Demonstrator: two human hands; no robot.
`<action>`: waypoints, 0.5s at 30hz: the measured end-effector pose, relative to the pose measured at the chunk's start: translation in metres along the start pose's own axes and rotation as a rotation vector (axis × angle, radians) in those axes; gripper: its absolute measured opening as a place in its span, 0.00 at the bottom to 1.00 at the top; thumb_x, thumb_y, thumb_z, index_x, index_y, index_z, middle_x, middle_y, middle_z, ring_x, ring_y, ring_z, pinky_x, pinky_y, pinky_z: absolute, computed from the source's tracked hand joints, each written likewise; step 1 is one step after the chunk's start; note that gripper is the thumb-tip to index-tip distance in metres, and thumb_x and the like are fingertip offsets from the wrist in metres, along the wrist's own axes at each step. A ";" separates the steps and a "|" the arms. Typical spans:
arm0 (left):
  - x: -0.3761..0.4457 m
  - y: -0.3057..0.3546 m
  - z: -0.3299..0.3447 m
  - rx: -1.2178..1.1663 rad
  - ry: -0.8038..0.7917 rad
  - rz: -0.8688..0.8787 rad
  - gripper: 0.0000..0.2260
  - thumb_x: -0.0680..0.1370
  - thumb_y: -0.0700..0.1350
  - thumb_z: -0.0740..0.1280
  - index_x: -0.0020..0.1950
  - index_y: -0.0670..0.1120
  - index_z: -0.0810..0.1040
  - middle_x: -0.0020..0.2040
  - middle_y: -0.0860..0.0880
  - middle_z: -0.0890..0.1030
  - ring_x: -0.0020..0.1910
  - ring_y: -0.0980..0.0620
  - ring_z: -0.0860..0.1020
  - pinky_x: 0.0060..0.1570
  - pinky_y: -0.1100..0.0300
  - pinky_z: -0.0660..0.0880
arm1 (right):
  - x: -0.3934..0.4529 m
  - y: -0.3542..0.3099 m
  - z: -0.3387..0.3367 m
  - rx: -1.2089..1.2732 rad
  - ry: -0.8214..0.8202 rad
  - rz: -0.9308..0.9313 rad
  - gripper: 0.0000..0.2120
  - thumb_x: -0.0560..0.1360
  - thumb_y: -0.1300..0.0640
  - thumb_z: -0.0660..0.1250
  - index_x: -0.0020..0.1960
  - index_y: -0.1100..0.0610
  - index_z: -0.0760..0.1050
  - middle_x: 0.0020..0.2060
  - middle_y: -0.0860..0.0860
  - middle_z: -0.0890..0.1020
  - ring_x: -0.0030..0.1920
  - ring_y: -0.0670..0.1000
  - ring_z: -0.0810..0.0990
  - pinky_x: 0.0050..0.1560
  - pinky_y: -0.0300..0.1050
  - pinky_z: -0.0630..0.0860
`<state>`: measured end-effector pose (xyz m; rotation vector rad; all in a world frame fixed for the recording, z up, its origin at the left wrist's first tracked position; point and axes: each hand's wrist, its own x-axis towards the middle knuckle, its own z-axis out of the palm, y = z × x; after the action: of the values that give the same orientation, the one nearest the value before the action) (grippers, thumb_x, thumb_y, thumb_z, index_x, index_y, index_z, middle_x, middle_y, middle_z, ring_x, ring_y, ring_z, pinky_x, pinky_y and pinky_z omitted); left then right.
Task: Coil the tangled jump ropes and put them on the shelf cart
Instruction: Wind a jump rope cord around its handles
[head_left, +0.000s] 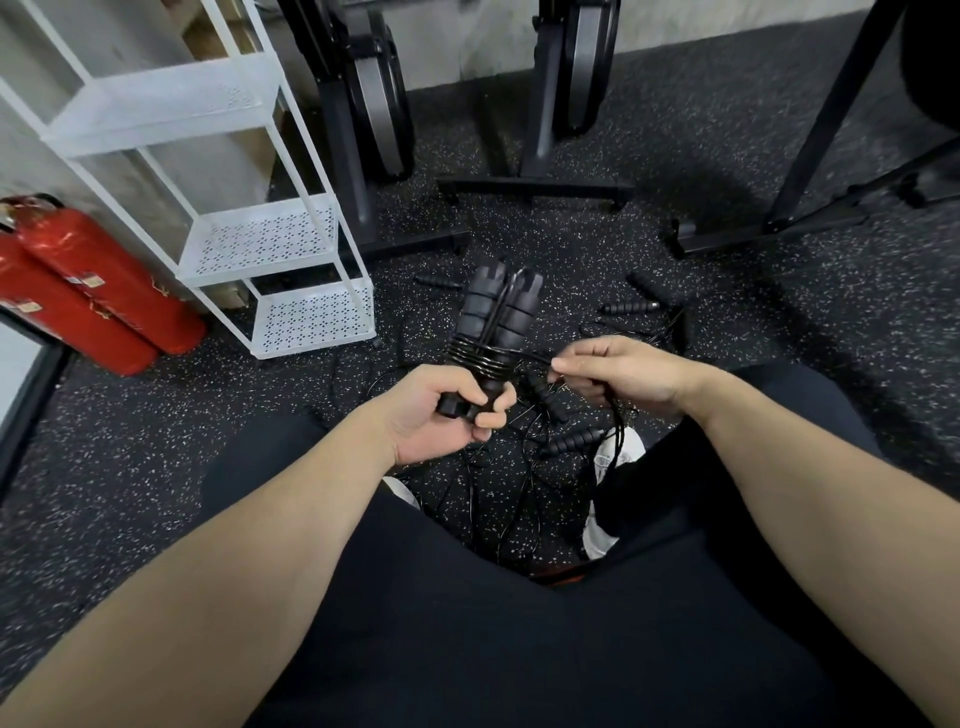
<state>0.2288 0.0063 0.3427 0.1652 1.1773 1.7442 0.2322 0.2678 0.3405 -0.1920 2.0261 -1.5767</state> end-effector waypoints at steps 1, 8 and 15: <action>0.000 -0.001 -0.001 0.029 -0.042 -0.030 0.18 0.69 0.36 0.58 0.59 0.42 0.65 0.42 0.47 0.73 0.36 0.52 0.66 0.41 0.55 0.62 | 0.001 0.002 0.000 -0.067 0.031 0.017 0.10 0.74 0.43 0.69 0.44 0.49 0.82 0.30 0.45 0.70 0.32 0.46 0.66 0.37 0.39 0.66; -0.001 -0.002 0.002 0.456 0.016 -0.189 0.10 0.71 0.33 0.66 0.48 0.46 0.76 0.42 0.46 0.74 0.40 0.51 0.72 0.50 0.55 0.70 | 0.007 0.004 -0.005 -0.304 0.201 0.182 0.08 0.72 0.50 0.78 0.39 0.53 0.83 0.24 0.42 0.75 0.26 0.41 0.69 0.34 0.40 0.65; 0.009 -0.001 0.020 1.301 0.017 -0.341 0.32 0.76 0.37 0.69 0.76 0.55 0.61 0.44 0.51 0.77 0.38 0.54 0.74 0.37 0.62 0.71 | 0.013 0.003 0.010 -0.512 0.128 0.256 0.06 0.69 0.49 0.80 0.39 0.49 0.84 0.37 0.47 0.86 0.40 0.46 0.80 0.41 0.40 0.74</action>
<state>0.2367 0.0261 0.3485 0.6612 2.0425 0.4754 0.2277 0.2546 0.3316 -0.0180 2.4128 -0.9173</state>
